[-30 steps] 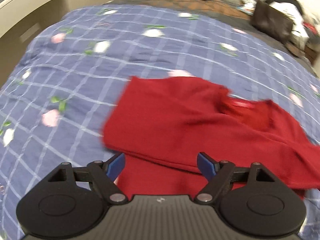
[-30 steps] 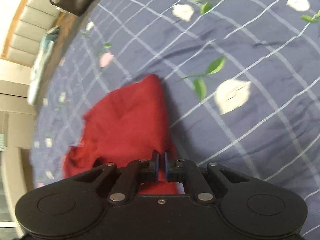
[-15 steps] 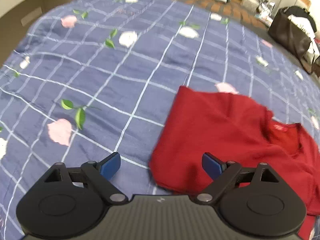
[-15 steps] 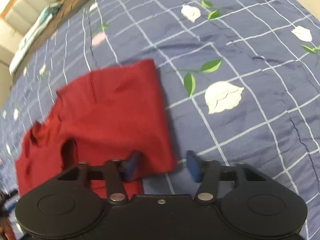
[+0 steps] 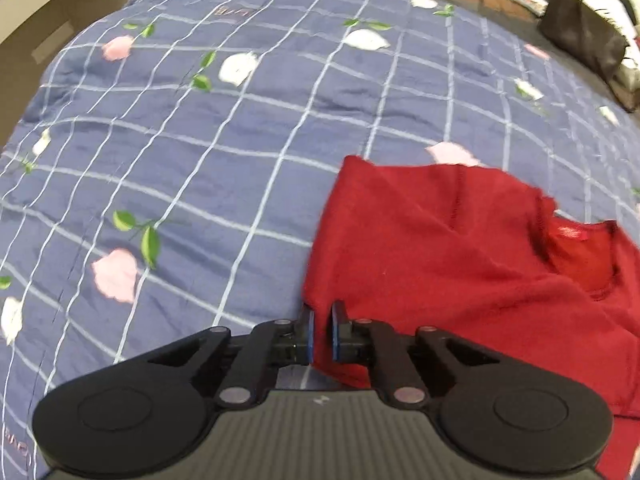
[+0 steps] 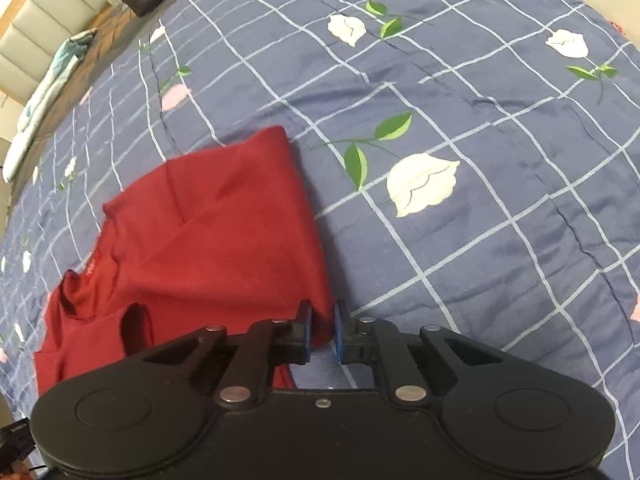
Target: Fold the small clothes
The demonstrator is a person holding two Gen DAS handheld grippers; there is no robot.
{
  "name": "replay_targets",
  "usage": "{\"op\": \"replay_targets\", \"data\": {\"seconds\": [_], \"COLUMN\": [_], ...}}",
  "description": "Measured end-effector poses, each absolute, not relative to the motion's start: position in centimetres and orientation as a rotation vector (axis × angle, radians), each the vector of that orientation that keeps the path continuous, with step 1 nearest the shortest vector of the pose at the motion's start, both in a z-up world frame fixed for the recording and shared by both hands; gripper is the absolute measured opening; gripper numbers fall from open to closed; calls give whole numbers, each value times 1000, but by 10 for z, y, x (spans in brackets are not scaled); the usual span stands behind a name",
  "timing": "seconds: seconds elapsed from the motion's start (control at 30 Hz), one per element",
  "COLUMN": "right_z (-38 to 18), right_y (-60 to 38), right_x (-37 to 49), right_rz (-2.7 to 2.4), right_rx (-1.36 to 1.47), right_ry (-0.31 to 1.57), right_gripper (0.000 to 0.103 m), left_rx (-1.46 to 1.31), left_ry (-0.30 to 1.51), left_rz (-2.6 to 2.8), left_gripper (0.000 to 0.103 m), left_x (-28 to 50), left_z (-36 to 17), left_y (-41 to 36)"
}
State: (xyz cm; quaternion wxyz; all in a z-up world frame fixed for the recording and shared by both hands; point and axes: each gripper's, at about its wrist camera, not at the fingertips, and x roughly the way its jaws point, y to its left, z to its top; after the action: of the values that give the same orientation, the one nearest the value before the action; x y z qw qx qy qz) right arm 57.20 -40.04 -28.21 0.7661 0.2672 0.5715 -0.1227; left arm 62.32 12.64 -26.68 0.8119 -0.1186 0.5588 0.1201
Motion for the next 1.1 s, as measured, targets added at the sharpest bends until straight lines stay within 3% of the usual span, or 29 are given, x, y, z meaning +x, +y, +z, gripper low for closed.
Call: {"op": "replay_targets", "data": {"seconds": [0.03,0.1,0.13,0.17,0.2,0.27,0.43,0.67,0.9,0.93,1.0,1.03,1.1], "right_z": [-282,-277,-274,-271,-268,-262,-262,-278,-301,-300,-296,-295,-292], "right_y": [-398,-394,-393,-392,-392,-391,-381,-359,-337,-334,-328,-326,-325], "right_x": [572,568,566,562,557,544,507,440,383,377,371,369,365], "right_rz": [-264,-247,-232,-214,-195,-158,-47,85,111,110,104,101,84], "right_rx": [564,528,513,503,497,484,442,460,493,481,433,417,424], "right_ry": [1239,1232,1228,1224,1218,1217,1285,1447,1566,1552,1532,1533,1527], "right_gripper": [16,26,36,47,52,65,79,83,82,81,65,52,41], "left_rx": [-266,-296,-305,-310,-309,-301,-351,-374,-362,-369,-389,-384,-380], "left_ry": [1193,1176,1175,1169,1154,1141,1147,1265,1466,1481,1477,1468,1461], "left_rz": [262,263,261,264,266,265,301,337,364,358,327,315,279], "left_gripper": [10,29,55,74,78,79,89,96,96,94,88,82,67], "left_x": [623,619,616,611,605,592,545,461,409,405,396,394,390], "left_z": [-266,-262,-260,-257,-253,-246,-236,-247,-286,-289,-289,-286,-280], "left_y": [126,125,125,124,123,121,119,102,88,87,84,82,78]}}
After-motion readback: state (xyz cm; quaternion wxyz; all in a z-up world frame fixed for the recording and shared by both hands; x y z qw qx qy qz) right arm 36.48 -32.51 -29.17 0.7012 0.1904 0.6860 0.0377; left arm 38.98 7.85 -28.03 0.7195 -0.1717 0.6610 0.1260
